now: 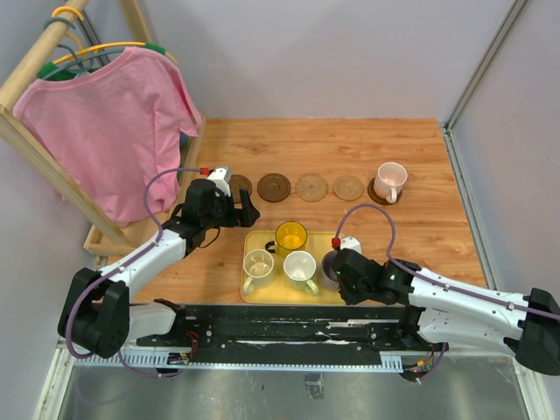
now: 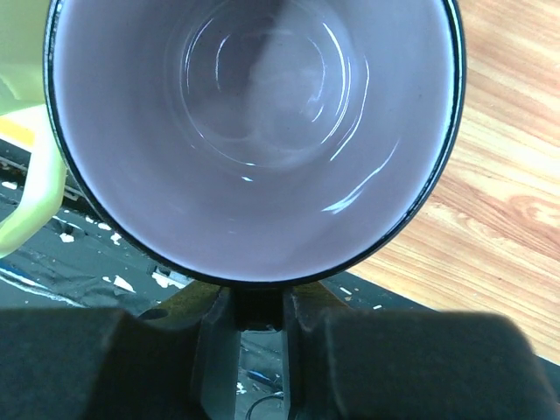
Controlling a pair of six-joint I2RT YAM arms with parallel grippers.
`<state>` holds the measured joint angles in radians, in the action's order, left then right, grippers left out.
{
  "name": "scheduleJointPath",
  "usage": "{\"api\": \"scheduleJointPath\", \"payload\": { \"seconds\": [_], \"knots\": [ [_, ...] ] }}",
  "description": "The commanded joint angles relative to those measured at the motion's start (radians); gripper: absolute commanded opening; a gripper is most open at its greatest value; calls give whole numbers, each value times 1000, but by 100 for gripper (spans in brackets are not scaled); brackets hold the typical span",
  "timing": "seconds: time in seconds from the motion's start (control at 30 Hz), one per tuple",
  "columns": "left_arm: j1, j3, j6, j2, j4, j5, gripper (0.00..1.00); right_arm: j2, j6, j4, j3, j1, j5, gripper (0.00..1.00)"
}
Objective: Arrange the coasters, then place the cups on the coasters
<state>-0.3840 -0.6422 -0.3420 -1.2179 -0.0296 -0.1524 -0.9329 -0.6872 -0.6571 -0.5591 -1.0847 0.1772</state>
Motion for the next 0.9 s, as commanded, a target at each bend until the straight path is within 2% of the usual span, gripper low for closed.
{"api": "scheduleJointPath", "payload": {
  "seconds": [0.0, 0.4, 0.67, 0.87],
  "knots": [
    [-8, 2, 2, 20, -30, -6, 100, 15, 13, -7, -53, -15, 85, 1],
    [-8, -18, 9, 25, -40, 6, 100, -112, 129, -73, -321, 9, 353, 1],
    [-7, -40, 12, -2, -60, 15, 100, -232, 290, 29, -451, 255, 282, 1],
    [-8, -75, 20, -57, -69, 16, 100, -371, 386, 119, -539, 468, 142, 1]
  ]
}}
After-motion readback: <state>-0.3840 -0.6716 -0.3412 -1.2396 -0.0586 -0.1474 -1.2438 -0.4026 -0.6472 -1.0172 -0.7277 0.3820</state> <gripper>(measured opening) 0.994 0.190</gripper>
